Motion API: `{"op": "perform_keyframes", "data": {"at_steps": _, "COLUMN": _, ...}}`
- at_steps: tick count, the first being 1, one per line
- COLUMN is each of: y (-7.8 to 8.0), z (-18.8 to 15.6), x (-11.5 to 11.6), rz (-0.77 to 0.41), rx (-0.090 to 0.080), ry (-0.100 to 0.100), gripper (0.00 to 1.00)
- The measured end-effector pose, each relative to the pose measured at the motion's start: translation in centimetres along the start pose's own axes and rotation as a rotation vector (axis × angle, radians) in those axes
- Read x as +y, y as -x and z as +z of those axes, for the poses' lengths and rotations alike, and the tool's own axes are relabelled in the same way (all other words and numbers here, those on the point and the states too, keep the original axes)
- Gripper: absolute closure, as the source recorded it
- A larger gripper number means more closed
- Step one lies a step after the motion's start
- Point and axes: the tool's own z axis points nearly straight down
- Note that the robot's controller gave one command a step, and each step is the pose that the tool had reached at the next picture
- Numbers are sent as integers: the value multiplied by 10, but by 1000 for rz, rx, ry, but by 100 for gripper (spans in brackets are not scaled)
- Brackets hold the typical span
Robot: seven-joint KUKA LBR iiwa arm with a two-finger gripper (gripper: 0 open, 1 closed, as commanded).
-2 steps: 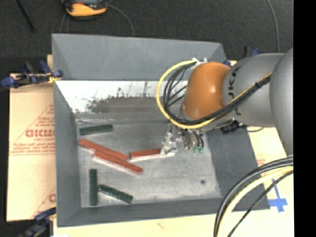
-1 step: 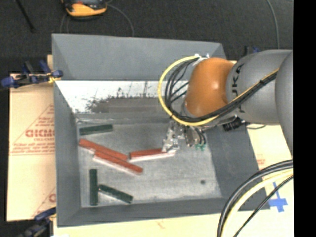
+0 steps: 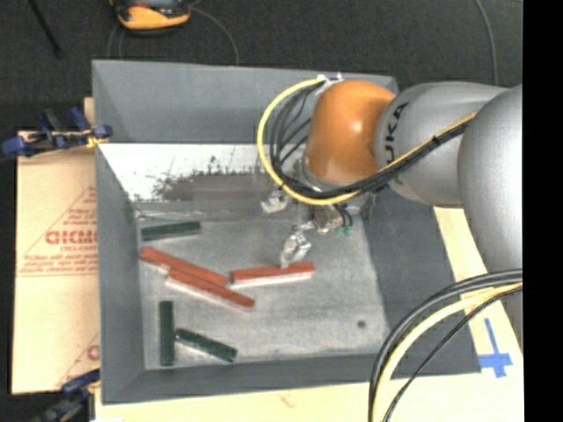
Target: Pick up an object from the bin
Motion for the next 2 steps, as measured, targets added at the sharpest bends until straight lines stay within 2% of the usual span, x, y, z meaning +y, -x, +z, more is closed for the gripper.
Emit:
{"op": "perform_keyframes", "data": {"at_steps": 1, "y": 0, "z": 0, "x": 0, "rz": 1, "rx": 0, "ry": 0, "gripper": 0}}
{"op": "perform_keyframes", "data": {"at_steps": 2, "y": -14, "z": 3, "x": 2, "rz": 3, "rx": 14, "ry": 1, "gripper": 100}}
